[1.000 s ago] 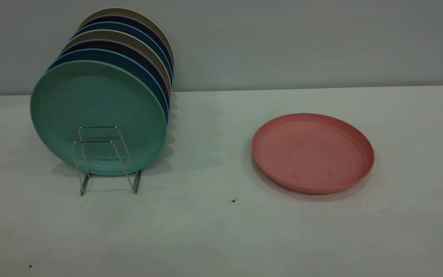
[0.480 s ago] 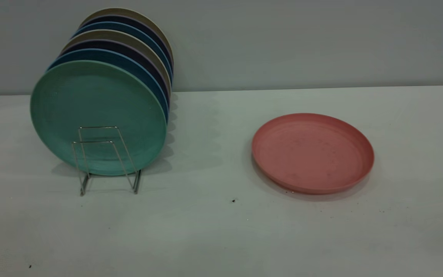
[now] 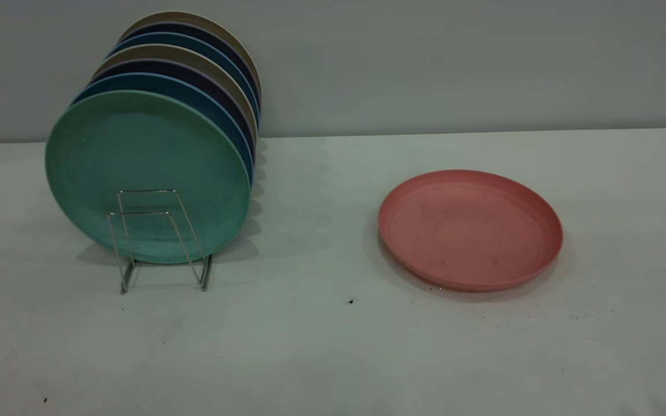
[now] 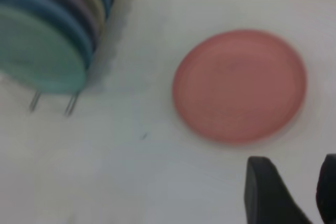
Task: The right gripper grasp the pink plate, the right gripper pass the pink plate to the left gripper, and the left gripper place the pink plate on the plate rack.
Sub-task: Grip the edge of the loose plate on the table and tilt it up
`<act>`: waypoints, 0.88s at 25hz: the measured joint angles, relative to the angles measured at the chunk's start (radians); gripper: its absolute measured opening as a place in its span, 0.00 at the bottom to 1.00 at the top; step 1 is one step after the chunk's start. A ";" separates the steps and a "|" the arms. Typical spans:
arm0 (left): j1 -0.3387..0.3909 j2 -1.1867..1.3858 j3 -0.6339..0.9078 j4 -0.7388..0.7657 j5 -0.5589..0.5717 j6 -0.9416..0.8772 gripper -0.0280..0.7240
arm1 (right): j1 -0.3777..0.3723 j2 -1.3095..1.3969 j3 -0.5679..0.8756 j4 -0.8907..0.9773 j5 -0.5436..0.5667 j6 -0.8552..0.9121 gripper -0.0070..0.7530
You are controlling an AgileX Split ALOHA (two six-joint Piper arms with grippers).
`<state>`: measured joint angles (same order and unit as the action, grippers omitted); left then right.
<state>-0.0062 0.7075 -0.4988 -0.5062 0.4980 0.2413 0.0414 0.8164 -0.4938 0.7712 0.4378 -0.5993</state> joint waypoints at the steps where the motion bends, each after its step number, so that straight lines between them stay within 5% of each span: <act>1: 0.000 0.015 0.000 -0.004 -0.009 0.000 0.82 | 0.000 0.039 0.000 0.031 -0.037 -0.047 0.34; 6: 0.000 0.090 0.000 -0.024 -0.037 0.001 0.82 | 0.000 0.284 -0.030 0.214 -0.076 -0.281 0.36; 13: 0.000 0.166 0.000 -0.039 -0.050 0.028 0.82 | 0.000 0.663 -0.204 0.457 -0.007 -0.564 0.54; 22: 0.000 0.246 -0.067 -0.071 0.034 0.168 0.82 | -0.066 1.087 -0.445 0.449 0.141 -0.596 0.56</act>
<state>-0.0062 0.9537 -0.5657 -0.5775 0.5317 0.4090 -0.0244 1.9034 -0.9390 1.2202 0.5790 -1.1955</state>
